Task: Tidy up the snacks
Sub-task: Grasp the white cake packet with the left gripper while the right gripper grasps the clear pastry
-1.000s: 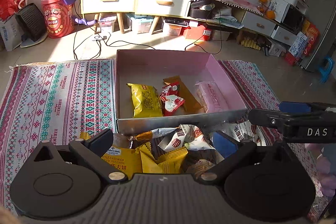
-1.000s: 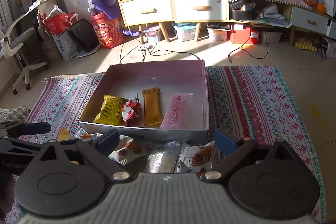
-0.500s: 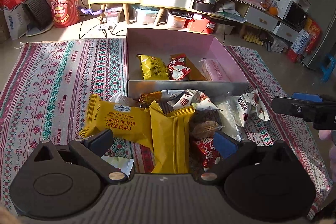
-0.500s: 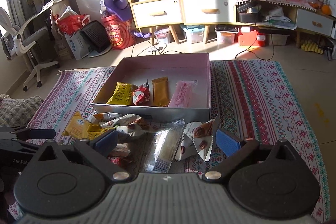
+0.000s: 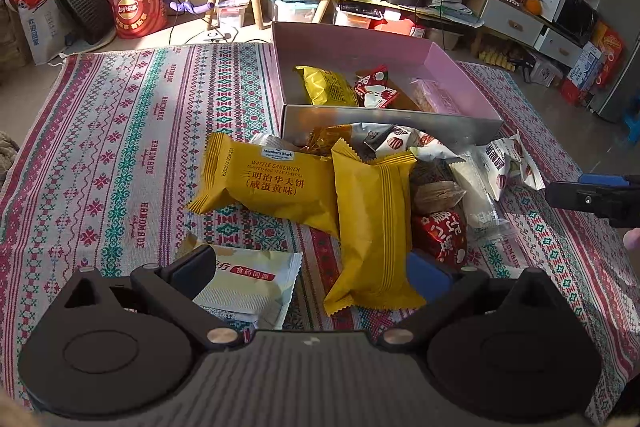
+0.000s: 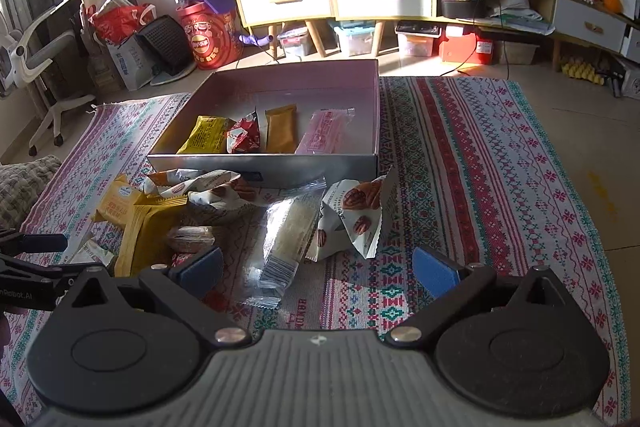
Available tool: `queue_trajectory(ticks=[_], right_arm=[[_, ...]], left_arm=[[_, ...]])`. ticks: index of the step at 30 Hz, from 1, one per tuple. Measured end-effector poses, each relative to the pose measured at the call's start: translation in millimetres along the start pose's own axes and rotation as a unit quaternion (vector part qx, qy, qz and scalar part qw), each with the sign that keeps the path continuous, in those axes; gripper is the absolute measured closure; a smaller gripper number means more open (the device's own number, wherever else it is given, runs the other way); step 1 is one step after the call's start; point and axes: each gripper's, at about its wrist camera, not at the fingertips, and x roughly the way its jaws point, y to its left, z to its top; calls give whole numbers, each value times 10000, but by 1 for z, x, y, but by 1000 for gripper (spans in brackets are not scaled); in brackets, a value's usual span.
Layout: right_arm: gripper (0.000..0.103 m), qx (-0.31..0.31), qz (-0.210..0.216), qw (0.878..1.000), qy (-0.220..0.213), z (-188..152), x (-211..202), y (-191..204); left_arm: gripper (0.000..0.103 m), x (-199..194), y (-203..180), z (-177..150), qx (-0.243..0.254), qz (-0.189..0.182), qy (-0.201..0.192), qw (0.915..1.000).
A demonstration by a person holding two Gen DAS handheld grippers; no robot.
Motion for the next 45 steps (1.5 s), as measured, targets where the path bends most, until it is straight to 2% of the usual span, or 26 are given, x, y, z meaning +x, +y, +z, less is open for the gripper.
queue_trajectory(ticks=[8, 14, 28, 32, 35, 36, 41, 45], right_arm=[[3, -106, 74, 9991, 403, -17, 16, 13], [4, -295, 118, 9990, 322, -23, 23, 28], [24, -296, -47, 9995, 77, -15, 49, 35], [25, -235, -178, 9995, 100, -14, 57, 34], [28, -309, -339, 9989, 47, -13, 60, 38], [31, -364, -400, 9985, 31, -13, 61, 40], [48, -465, -521, 9976, 36, -11, 60, 45], [65, -452, -522, 9974, 208, -8, 57, 47]], left_arm=[[0, 6, 18, -17, 39, 127, 184, 9997], [2, 14, 27, -22, 167, 220, 166, 9995], [4, 28, 36, -19, 159, 583, 66, 9982], [4, 28, 36, -19, 166, 594, 44, 9981], [11, 27, 35, -15, 170, 620, 43, 9979], [17, 28, 37, -13, 159, 627, 40, 9979], [24, 27, 37, -8, 121, 691, 75, 9975], [30, 25, 32, -9, 239, 771, 84, 9967]])
